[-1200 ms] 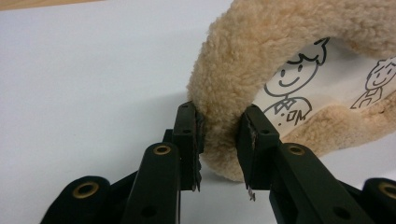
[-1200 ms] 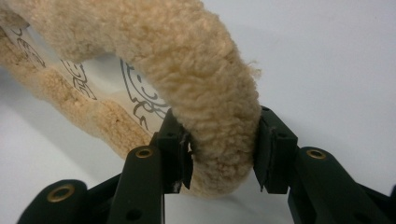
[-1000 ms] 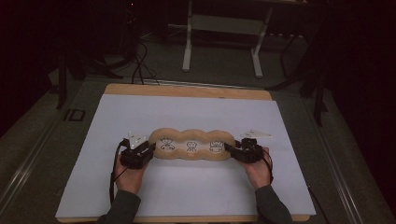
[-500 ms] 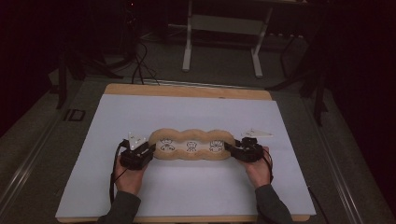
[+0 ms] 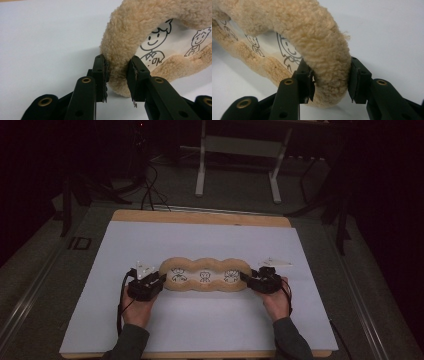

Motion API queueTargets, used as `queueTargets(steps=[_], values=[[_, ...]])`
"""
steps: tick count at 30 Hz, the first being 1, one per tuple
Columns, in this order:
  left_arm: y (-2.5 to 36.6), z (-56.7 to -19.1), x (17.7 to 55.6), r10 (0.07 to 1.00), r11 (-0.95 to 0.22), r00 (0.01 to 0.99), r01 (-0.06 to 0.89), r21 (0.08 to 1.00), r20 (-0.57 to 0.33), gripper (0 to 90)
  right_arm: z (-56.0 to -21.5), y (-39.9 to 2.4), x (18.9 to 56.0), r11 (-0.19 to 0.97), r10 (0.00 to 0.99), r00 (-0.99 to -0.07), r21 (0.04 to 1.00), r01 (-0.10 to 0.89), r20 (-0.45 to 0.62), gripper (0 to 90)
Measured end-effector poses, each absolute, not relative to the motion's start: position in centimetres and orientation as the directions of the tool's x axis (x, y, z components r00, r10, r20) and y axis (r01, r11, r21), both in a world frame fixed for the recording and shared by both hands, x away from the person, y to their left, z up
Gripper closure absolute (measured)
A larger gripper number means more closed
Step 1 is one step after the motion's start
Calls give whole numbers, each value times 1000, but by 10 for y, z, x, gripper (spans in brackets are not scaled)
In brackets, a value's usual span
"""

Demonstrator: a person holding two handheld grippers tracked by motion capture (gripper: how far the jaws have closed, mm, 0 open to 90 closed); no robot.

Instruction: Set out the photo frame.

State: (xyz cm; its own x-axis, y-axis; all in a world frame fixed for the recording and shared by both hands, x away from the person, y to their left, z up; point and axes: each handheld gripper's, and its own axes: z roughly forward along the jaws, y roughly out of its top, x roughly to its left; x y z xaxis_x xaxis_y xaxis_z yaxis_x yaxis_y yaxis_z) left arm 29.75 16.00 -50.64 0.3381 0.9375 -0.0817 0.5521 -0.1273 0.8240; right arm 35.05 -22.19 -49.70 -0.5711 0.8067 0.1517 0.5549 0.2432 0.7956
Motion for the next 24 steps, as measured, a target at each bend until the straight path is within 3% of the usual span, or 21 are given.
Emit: queueTargets(steps=[18, 24], values=[[166, -508, 304, 926, -114, 360, 554, 825, -114, 704, -498, -223, 350, 222, 802, -568, 791, 570, 185, 594], [167, -508, 304, 924, -116, 365, 554, 824, -115, 679, -500, -223, 350, 217, 805, -562, 785, 580, 192, 522]])
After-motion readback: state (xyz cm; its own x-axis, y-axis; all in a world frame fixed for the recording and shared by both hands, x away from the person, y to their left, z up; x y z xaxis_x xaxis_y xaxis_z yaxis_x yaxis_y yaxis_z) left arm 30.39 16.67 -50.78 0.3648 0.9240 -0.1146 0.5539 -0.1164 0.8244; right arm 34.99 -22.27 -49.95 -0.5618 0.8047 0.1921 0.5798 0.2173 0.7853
